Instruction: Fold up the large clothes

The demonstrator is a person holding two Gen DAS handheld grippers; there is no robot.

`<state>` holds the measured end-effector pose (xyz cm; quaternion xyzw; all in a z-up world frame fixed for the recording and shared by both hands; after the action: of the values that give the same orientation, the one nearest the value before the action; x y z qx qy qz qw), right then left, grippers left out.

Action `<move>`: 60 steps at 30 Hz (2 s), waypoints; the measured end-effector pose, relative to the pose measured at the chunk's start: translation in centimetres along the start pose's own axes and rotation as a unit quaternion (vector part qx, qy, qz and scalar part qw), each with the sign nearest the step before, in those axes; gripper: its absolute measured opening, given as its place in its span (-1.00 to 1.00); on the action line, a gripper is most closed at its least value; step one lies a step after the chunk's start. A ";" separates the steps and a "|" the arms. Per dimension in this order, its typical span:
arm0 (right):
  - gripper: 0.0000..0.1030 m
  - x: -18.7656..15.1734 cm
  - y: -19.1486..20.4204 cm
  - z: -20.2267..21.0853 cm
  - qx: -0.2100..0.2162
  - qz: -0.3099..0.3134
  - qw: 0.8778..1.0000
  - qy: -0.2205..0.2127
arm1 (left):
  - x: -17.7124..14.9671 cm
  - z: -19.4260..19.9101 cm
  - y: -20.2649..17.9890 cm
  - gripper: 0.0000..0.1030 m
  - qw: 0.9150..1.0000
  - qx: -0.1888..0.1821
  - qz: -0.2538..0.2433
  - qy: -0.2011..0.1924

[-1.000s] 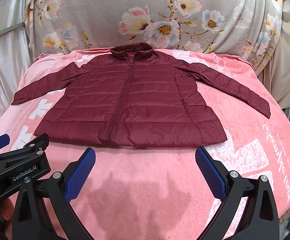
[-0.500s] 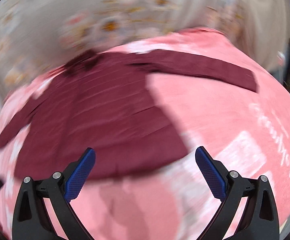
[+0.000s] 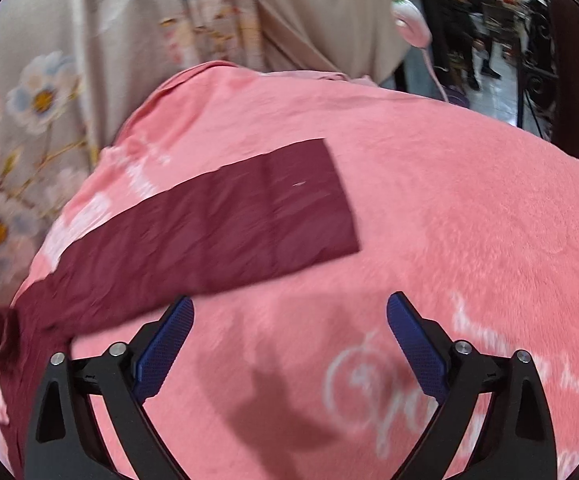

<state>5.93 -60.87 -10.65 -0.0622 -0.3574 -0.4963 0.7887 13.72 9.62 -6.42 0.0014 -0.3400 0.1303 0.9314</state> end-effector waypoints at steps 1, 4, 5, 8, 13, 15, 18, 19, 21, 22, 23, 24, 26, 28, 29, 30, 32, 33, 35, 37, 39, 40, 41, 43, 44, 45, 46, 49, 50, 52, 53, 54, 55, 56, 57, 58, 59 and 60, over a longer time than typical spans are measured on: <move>0.70 0.4 -0.5 -0.8 -0.003 -0.010 1.000 0.003 | 0.3 -0.3 -0.1 0.90 1.000 0.004 -0.001 -0.001; 0.54 0.9 -1.7 -3.2 -0.002 -0.042 0.999 0.017 | 0.9 -1.1 -0.3 0.90 1.000 0.004 0.002 -0.002; 0.52 0.9 -1.8 -3.5 -0.003 -0.046 0.999 0.018 | 1.0 -1.3 -0.4 0.90 1.000 0.004 0.004 -0.002; 0.34 1.5 -1.9 -4.3 -0.016 -0.048 0.999 0.005 | 1.6 -2.0 -0.8 0.90 1.000 -0.001 0.007 -0.005; -0.76 3.3 -1.4 -5.6 -0.014 -0.064 0.998 -0.005 | 2.2 -2.7 -1.2 0.90 1.000 0.001 0.006 -0.008; -0.82 4.6 0.0 -5.0 0.004 -0.068 0.997 -0.024 | 2.4 -3.0 -1.1 0.90 1.000 0.001 0.009 -0.007; -0.83 6.7 4.7 -2.4 0.041 -0.025 0.996 -0.069 | 2.7 -3.3 -1.0 0.90 1.000 0.004 0.012 -0.008; -0.83 7.0 6.3 -1.5 0.055 -0.011 0.995 -0.079 | 2.8 -3.4 -1.0 0.90 1.000 0.004 0.013 -0.008; -0.84 7.7 11.5 0.8 0.103 0.035 0.989 -0.099 | 3.0 -3.6 -1.0 0.90 1.000 0.004 0.015 -0.009; -0.84 7.8 14.0 1.8 0.124 0.059 0.985 -0.106 | 3.1 -3.7 -1.0 0.90 1.000 0.004 0.016 -0.010; -0.84 7.5 17.4 3.2 0.153 0.092 0.977 -0.113 | 3.2 -3.8 -1.0 0.90 1.000 0.003 0.017 -0.011; -0.84 7.0 20.5 4.4 0.181 0.121 0.969 -0.115 | 3.4 -3.8 -1.0 0.90 1.000 0.002 0.019 -0.012; -0.84 5.4 26.1 6.4 0.231 0.171 0.951 -0.113 | 3.5 -3.7 -1.0 0.90 1.000 0.000 0.021 -0.015; -0.84 2.5 32.0 8.2 0.281 0.224 0.928 -0.100 | 3.9 -3.7 -1.0 0.90 1.000 -0.002 0.025 -0.018; -0.84 1.1 34.5 8.7 0.302 0.245 0.917 -0.092 | 4.2 -3.7 -0.9 0.90 0.999 -0.004 0.027 -0.020; -0.84 -0.5 36.6 9.2 0.319 0.263 0.907 -0.083 | 4.3 -3.6 -0.8 0.90 0.999 -0.004 0.028 -0.022; -0.84 -4.1 40.9 9.8 0.349 0.301 0.885 -0.063 | 4.7 -3.7 -0.5 0.90 0.999 -0.005 0.033 -0.025; -0.84 -6.0 42.8 10.0 0.361 0.319 0.875 -0.051 | 4.9 -3.7 -0.4 0.90 0.999 -0.005 0.035 -0.026; -0.84 -9.5 46.0 9.9 0.382 0.347 0.856 -0.025 | 5.3 -3.8 0.1 0.90 0.999 -0.006 0.043 -0.030; -0.85 -13.9 49.0 9.8 0.397 0.379 0.836 0.004 | 5.6 -3.9 0.5 0.90 0.998 -0.006 0.048 -0.030; -0.85 -17.8 50.8 9.4 0.406 0.402 0.820 0.031 | 6.0 -4.2 1.1 0.90 0.998 -0.009 0.057 -0.027; -0.85 -19.9 51.7 9.1 0.409 0.414 0.812 0.047 | 6.0 -4.3 1.3 0.90 0.998 -0.010 0.059 -0.027; -0.85 -21.7 51.8 9.1 0.410 0.422 0.807 0.056 | 6.2 -4.5 1.6 0.90 0.998 -0.012 0.063 -0.026; -0.85 -25.4 52.8 8.5 0.408 0.445 0.793 0.078 | 6.5 -4.6 1.8 0.90 0.997 -0.014 0.066 -0.027; -0.85 -26.4 53.1 8.0 0.408 0.450 0.790 0.087 | 6.5 -4.6 1.9 0.90 0.997 -0.015 0.067 -0.027; -0.85 -27.9 53.5 7.6 0.407 0.456 0.786 0.098 | 6.7 -4.7 1.9 0.90 0.997 -0.018 0.067 -0.028; -0.85 -29.1 53.9 7.1 0.405 0.461 0.782 0.107 | 6.9 -4.7 1.9 0.90 0.997 -0.022 0.067 -0.029; -0.85 -32.0 54.2 6.1 0.397 0.475 0.775 0.125 | 7.7 -5.0 1.7 0.90 0.996 -0.042 0.068 -0.025; -0.85 -32.6 54.2 5.8 0.396 0.478 0.773 0.130 | 7.9 -5.2 1.5 0.90 0.996 -0.051 0.069 -0.022; -0.83 -33.6 54.0 5.2 0.389 0.486 0.770 0.137 | 8.6 -5.9 1.0 0.90 0.994 -0.078 0.073 -0.010; -0.82 -34.1 54.0 4.9 0.387 0.489 0.769 0.140 | 9.1 -6.3 0.6 0.90 0.993 -0.094 0.077 -0.002; -0.80 -34.5 53.9 4.6 0.384 0.490 0.769 0.144 | 9.4 -6.7 0.3 0.90 0.991 -0.104 0.081 0.002; -0.79 -34.7 53.8 4.3 0.385 0.488 0.769 0.146 | 9.8 -7.1 -0.1 0.90 0.990 -0.114 0.084 0.005; -0.77 -34.7 53.8 4.2 0.388 0.486 0.769 0.147 | 10.2 -7.7 -0.6 0.90 0.989 -0.123 0.086 0.009; -0.67 -34.7 53.7 4.3 0.392 0.485 0.767 0.151 | 10.4 -8.2 -1.2 0.90 0.988 -0.130 0.084 0.013; -0.52 -34.6 53.5 4.5 0.396 0.485 0.764 0.158 | 10.7 -9.0 -1.8 0.90 0.987 -0.136 0.082 0.023; -0.39 -34.5 53.4 4.7 0.399 0.485 0.761 0.162 | 11.0 -9.9 -2.7 0.90 0.985 -0.147 0.083 0.040; -0.13 -34.2 52.8 5.3 0.405 0.482 0.759 0.165 | 11.3 -10.6 -3.3 0.90 0.982 -0.163 0.086 0.051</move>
<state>38.34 -6.86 -14.55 0.1819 -0.3122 0.1376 0.9222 29.49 10.10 -7.11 -0.1862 -0.3073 0.1525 0.9206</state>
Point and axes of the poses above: each gripper's, at about its wrist camera, not at the fingertips, and z roughly against the way its jaws point, y to its left, x to its top, the point moved 5 cm from there along -z, roughly the way its jaws point, and after that the axes turned 7 degrees about z, right-handed, at the moved point
